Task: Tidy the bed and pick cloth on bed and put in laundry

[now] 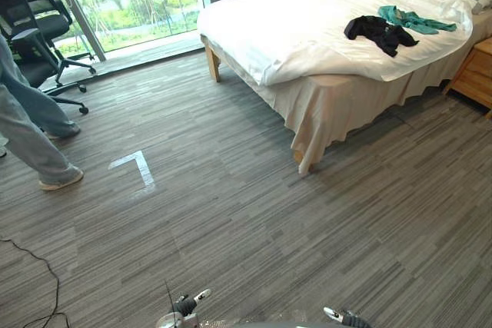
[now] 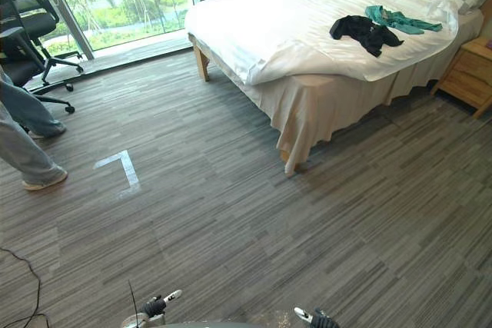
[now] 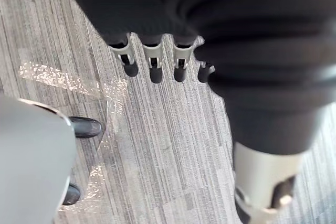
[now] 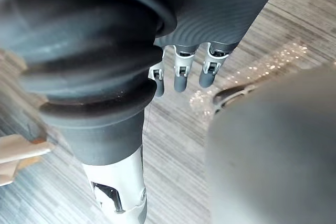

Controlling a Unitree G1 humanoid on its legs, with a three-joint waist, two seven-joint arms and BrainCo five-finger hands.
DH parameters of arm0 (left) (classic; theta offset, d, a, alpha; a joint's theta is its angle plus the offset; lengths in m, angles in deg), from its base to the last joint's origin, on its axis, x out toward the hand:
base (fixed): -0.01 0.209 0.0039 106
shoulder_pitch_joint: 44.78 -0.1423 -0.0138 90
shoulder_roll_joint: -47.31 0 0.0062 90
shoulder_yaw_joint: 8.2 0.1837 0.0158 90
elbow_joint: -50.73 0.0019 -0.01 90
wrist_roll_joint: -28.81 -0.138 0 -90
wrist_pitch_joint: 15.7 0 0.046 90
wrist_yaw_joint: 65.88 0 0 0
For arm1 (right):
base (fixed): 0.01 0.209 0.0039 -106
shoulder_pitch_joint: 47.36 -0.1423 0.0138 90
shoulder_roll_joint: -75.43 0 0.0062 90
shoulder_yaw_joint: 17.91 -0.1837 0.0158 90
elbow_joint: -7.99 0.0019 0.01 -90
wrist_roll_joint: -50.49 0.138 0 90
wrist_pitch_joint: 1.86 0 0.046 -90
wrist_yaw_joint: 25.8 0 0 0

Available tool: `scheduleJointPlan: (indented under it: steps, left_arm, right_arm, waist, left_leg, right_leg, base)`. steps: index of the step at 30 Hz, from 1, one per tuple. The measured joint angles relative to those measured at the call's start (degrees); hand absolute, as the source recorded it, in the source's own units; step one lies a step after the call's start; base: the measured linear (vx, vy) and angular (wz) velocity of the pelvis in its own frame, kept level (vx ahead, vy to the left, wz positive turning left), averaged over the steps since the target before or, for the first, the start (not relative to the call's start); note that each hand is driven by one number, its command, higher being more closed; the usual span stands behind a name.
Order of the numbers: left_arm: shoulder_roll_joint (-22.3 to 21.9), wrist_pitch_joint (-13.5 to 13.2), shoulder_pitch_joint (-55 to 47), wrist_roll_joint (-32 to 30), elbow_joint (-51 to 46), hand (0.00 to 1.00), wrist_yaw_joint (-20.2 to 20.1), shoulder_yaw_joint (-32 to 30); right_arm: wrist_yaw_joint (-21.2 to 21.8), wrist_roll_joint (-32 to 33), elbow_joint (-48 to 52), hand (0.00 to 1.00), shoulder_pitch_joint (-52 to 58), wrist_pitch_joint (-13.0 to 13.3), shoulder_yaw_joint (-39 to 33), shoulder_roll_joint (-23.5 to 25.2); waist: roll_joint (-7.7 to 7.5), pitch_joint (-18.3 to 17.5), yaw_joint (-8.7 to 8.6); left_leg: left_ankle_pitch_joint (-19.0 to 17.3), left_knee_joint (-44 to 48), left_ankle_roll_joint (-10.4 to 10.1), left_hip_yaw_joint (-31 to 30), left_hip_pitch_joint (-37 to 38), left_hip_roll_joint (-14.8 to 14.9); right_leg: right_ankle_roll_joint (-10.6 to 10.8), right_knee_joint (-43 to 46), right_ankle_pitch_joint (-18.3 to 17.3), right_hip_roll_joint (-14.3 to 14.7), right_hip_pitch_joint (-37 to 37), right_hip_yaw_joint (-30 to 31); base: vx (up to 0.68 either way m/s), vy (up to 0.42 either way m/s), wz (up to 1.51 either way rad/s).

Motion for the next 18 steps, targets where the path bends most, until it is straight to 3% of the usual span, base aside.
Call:
scheduleJointPlan:
  steps: [4, 5, 9, 11, 18]
  left_arm:
    - [0.0, -0.2, -0.1, 0.0, 0.0, 0.00, -1.1, 0.0]
    - [0.0, -0.2, -0.1, -0.1, 0.0, 0.00, -0.9, 0.0]
    - [0.0, 0.5, 0.0, -3.0, -0.9, 0.00, -1.2, 0.6]
    - [0.0, 1.5, 0.3, -9.1, -2.3, 0.00, -1.2, 1.7]
    - [0.2, 2.4, 1.4, -10.5, -2.3, 0.00, 3.3, 5.7]
  right_arm:
    - [0.0, -0.5, 0.1, 0.00, 0.3, 2.9, 0.6, 0.3]
    - [0.0, -0.6, 0.2, 0.00, 0.4, 3.6, 1.2, 0.3]
    - [-0.1, -1.3, 0.3, 0.00, 0.0, 4.3, 4.3, -0.2]
    - [-0.1, -1.2, 0.4, 0.00, -0.1, 4.9, 6.3, -0.8]
    - [-0.4, -2.6, 0.5, 0.00, -0.7, 5.1, 9.0, -1.6]
  waist:
    - [-0.18, 0.1, 0.02]
    - [-0.21, 0.1, 0.00]
    - [-0.71, 0.4, 0.02]
    - [-0.73, 0.4, -0.02]
    - [-0.71, 0.4, -0.12]
  left_leg:
    - [0.3, -1.1, 0.4, 0.2, 0.1, -0.2]
    - [0.9, -1.9, 1.5, 0.3, 0.4, -0.3]
    - [1.4, -2.6, 2.2, 0.7, 0.9, -0.1]
    - [1.4, -2.7, 2.2, 1.2, 0.8, -0.1]
    - [1.4, -3.6, 2.2, 1.7, 1.0, 0.2]
  right_leg:
    - [-1.0, -0.2, -0.6, 0.0, -0.3, -0.5]
    - [-1.5, -0.2, -0.8, 0.0, -0.4, -0.6]
    - [-2.0, -0.3, -0.9, 0.3, -0.4, -0.8]
    - [-2.7, -0.9, -0.5, 0.5, -0.5, -0.4]
    - [-2.9, -1.7, -0.3, 1.1, -0.6, 0.5]
  base:
    - [-0.10, -0.037, 0.01]
    - [-0.10, -0.040, 0.01]
    - [-0.10, -0.042, 0.01]
    - [-0.05, -0.032, -0.09]
    - [0.01, -0.030, -0.09]
